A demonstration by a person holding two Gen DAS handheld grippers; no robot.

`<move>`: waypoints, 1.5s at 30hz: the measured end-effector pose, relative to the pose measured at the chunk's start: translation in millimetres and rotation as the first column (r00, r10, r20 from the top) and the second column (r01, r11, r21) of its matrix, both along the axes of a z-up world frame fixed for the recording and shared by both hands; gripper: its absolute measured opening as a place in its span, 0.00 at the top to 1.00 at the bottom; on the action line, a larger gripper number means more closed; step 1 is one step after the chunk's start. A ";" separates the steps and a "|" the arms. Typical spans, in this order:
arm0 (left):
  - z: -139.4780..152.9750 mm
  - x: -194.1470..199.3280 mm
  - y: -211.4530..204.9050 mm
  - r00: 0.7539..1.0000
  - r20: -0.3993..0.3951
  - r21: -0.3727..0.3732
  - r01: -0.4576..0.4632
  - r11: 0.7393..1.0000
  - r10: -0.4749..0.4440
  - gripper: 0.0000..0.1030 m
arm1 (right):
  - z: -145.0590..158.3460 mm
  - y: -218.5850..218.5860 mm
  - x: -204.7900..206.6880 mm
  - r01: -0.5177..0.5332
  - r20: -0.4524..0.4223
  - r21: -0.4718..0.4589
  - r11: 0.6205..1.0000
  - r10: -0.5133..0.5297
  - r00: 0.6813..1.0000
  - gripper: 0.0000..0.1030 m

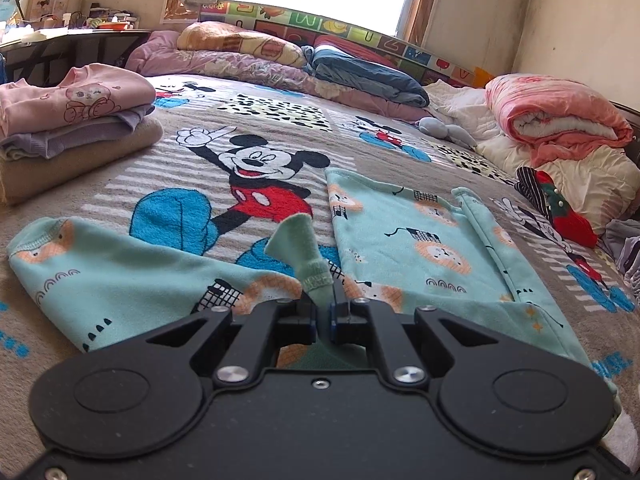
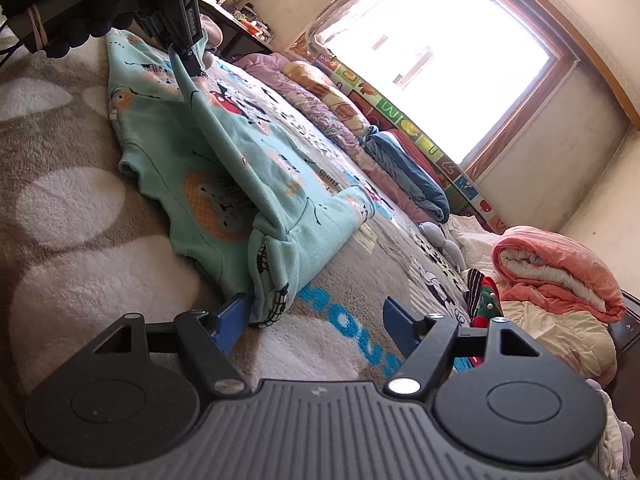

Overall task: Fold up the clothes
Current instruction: 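Lay the folded side down and open the left gripper, then press the folded sweatshirt flat with the left gripper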

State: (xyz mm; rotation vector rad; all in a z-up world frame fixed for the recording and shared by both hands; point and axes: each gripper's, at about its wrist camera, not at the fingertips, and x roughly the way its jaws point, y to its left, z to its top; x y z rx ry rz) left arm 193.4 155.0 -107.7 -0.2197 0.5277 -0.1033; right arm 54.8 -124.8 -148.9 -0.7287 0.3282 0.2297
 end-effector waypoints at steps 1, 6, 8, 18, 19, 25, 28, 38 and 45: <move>0.2 0.1 0.3 1.000 0.005 0.000 -0.002 1.000 0.002 0.96 | 0.3 -1.5 -2.6 -0.015 -0.016 0.004 1.000 0.015 1.000 0.27; 6.1 -2.3 0.1 0.999 0.033 -0.002 0.003 1.000 -0.003 0.96 | 10.4 4.3 -22.3 -0.131 -0.021 0.042 0.990 0.132 0.991 0.27; 8.2 -3.5 -0.3 0.999 0.043 -0.002 0.006 1.000 -0.006 0.96 | 14.9 7.7 -25.1 -0.166 -0.021 0.075 0.983 0.168 0.986 0.27; -4.2 1.5 -0.3 1.000 0.009 0.028 -0.008 1.000 0.007 0.95 | 25.0 9.5 10.2 -0.222 -0.087 0.290 0.931 0.256 0.963 0.20; -4.8 1.5 -0.4 1.000 0.010 0.032 -0.008 0.999 0.007 0.95 | 24.5 8.2 9.8 -0.223 -0.084 0.302 0.927 0.259 0.962 0.20; -4.9 0.5 -0.5 1.000 0.021 0.041 -0.001 0.999 0.000 0.95 | 21.4 0.4 8.0 -0.227 -0.076 0.379 0.897 0.275 0.958 0.21; -6.5 1.9 -0.2 1.000 0.002 0.065 -0.023 0.998 0.022 0.95 | 12.1 0.4 20.2 -0.208 -0.166 0.425 0.881 0.301 0.939 0.07; 7.4 -4.6 12.4 0.980 0.010 0.170 -0.196 0.966 0.197 0.59 | 12.7 1.3 30.9 -0.211 -0.228 0.476 0.854 0.351 0.908 0.00; 42.0 1.4 -45.3 0.997 0.074 0.112 -0.013 0.994 0.005 0.61 | 12.9 1.2 33.0 -0.217 -0.239 0.492 0.843 0.370 0.898 0.00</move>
